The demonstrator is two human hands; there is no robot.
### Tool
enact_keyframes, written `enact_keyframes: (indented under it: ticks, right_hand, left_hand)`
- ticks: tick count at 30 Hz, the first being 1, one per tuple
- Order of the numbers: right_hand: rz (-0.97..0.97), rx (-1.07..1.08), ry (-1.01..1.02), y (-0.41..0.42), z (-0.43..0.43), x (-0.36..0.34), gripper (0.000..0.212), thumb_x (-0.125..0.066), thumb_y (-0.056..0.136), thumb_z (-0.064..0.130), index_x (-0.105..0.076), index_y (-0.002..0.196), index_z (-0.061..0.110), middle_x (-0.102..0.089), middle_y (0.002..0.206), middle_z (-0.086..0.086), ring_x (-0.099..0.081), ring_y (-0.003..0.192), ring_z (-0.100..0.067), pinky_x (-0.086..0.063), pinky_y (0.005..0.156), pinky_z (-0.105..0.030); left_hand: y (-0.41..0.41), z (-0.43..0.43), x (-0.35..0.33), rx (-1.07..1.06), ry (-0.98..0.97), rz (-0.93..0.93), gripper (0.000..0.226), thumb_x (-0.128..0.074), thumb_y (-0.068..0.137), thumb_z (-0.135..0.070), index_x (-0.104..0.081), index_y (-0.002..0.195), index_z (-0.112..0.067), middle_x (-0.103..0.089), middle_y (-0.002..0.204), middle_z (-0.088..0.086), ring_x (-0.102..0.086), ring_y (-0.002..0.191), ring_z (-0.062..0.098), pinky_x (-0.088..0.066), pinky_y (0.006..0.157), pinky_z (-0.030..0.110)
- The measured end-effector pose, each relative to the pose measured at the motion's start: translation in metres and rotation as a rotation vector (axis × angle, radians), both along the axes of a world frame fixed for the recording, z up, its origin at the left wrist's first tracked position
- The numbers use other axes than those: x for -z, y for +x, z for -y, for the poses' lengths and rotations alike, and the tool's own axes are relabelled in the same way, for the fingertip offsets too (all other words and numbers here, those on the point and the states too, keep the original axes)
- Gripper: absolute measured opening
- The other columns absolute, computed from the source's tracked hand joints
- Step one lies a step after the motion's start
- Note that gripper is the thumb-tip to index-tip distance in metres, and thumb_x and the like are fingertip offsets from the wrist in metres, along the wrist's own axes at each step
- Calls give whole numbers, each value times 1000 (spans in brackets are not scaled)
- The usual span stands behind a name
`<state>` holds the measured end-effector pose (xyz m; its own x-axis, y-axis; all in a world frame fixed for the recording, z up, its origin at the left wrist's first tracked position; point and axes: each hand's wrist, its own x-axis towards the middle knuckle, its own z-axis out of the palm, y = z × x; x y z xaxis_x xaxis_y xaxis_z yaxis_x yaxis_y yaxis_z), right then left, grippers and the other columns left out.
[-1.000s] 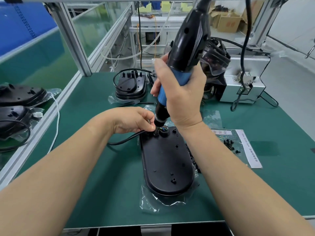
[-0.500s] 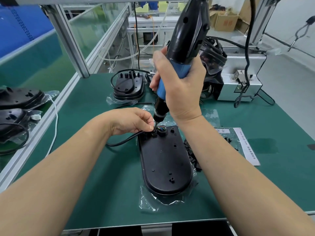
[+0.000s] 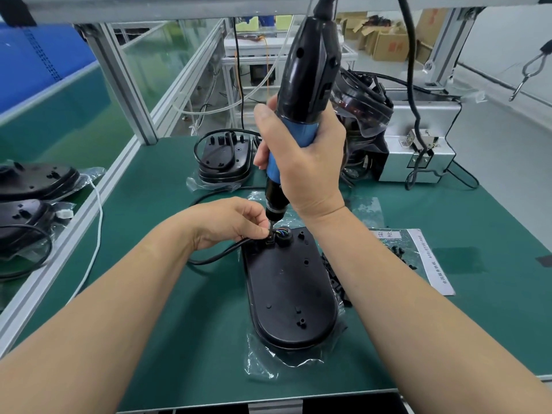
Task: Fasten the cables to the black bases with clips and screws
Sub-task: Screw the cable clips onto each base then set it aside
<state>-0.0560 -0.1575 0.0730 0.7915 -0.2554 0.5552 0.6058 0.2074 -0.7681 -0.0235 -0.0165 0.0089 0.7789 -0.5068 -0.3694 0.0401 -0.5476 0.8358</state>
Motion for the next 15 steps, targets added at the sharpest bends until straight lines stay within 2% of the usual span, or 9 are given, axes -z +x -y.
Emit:
enact_keyframes:
  ticks: [5, 10, 12, 15]
  right_hand:
    - [-1, 0, -2, -1, 0, 0, 26, -70, 84, 8, -53, 92, -11, -60, 72, -15, -58, 44, -30, -47, 49, -35]
    - [18, -26, 8, -1, 2, 0, 21, -68, 87, 4, -55, 93, -11, -59, 70, -10, -57, 45, -31, -47, 49, -34]
    - [16, -22, 1, -2, 2, 0, 22, -68, 86, 4, -55, 94, -12, -59, 71, -12, -57, 44, -31, -47, 49, -35]
    - [17, -15, -9, -3, 2, -1, 22, -67, 88, 2, -54, 95, -14, -58, 68, -15, -56, 44, -32, -47, 49, -36]
  left_hand:
    - [0, 1, -1, -7, 7, 6, 38, -67, 87, -3, -66, 58, -29, -60, 87, 5, -49, 78, 14, -38, 70, 26]
    - [-2, 2, -3, -19, 30, 12, 21, -66, 87, -3, -67, 73, -18, -60, 81, 0, -48, 74, 12, -37, 68, 25]
    - [-3, 3, -5, -35, 34, 14, 27, -66, 87, -3, -64, 67, -21, -59, 81, 1, -47, 74, 12, -36, 68, 25]
    - [-7, 4, -9, -30, 54, 30, 26, -65, 88, -3, -60, 70, -21, -58, 87, 4, -45, 73, 11, -34, 67, 25]
